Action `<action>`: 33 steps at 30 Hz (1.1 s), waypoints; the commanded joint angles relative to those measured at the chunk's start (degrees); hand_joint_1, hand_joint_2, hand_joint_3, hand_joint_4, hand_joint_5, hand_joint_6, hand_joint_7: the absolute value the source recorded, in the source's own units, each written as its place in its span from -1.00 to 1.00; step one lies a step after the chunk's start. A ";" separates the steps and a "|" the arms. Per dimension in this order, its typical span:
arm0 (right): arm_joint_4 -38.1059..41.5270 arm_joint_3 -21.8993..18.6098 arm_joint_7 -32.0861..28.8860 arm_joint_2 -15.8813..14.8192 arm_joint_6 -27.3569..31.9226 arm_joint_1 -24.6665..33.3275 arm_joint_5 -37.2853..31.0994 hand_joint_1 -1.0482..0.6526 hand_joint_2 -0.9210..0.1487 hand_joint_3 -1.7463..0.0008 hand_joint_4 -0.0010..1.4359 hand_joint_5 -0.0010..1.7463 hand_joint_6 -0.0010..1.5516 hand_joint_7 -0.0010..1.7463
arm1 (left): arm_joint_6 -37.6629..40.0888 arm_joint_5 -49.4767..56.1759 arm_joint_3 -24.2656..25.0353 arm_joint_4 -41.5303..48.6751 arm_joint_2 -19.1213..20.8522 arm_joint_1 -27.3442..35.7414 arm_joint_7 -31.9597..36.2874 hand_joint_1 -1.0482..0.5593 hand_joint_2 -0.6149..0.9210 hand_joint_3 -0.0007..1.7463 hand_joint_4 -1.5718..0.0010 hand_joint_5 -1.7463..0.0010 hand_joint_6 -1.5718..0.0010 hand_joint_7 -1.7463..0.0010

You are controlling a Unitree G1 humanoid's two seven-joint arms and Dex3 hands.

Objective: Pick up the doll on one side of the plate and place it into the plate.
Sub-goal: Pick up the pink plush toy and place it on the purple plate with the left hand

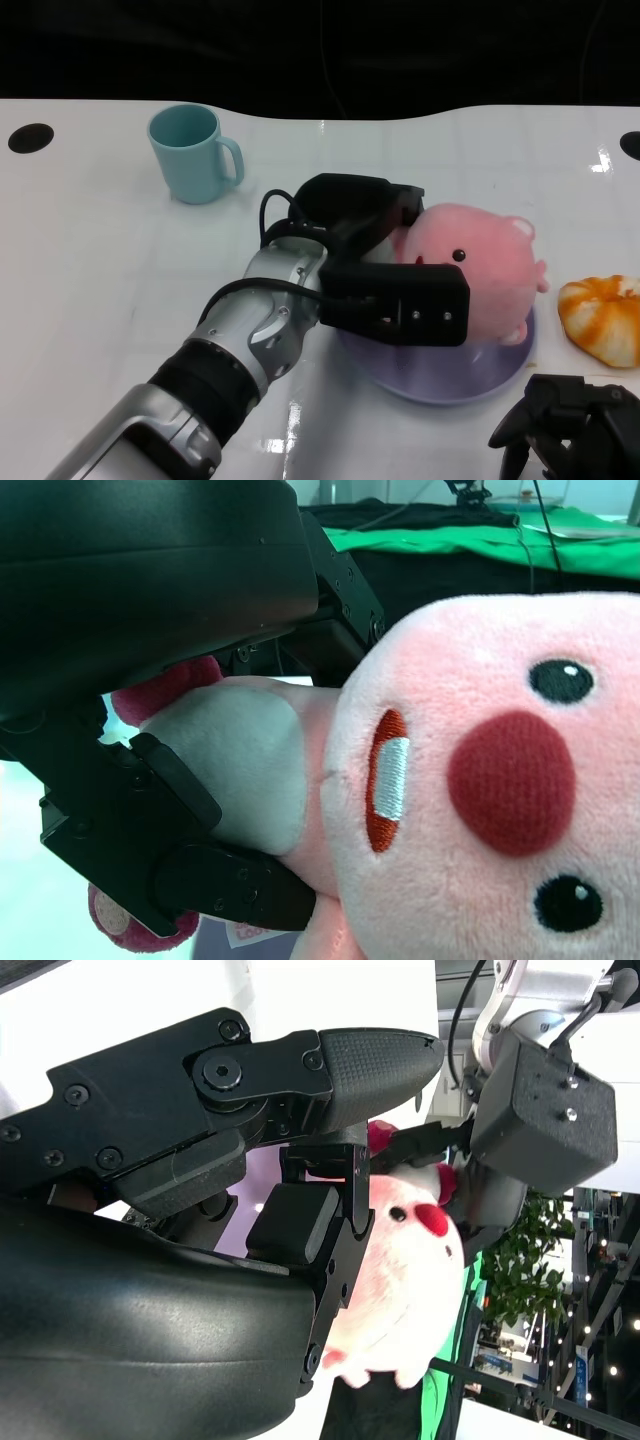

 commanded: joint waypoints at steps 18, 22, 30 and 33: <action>-1.50 -0.23 -0.28 -0.55 -0.65 0.52 -0.43 -0.94 -1.00 0.60 0.46 0.49 0.38 0.07 | -5.68 -1.27 -2.68 -4.07 4.38 -2.56 -8.42 -0.85 1.00 -0.44 0.98 0.65 0.91 0.98; -1.38 -0.30 -0.33 -0.56 -0.57 0.34 -0.48 -0.94 -1.00 0.60 0.46 0.49 0.38 0.07 | -5.16 -0.58 -3.09 -6.78 5.60 -2.31 -11.49 -0.99 1.00 -0.38 1.00 0.92 0.97 0.99; -0.81 -0.37 0.15 -0.52 -0.76 0.01 0.20 -0.93 -1.00 0.60 0.46 0.49 0.37 0.07 | -5.21 -0.10 -2.96 -11.39 7.39 -1.15 -14.31 -1.00 1.00 -0.38 0.99 0.97 0.95 0.98; -0.53 -0.46 0.33 -0.43 -0.85 -0.19 0.44 -0.93 -1.00 0.61 0.46 0.49 0.37 0.06 | -5.90 -0.63 -2.30 -14.65 8.79 0.25 -14.37 -1.00 1.00 -0.38 0.99 0.96 0.95 0.98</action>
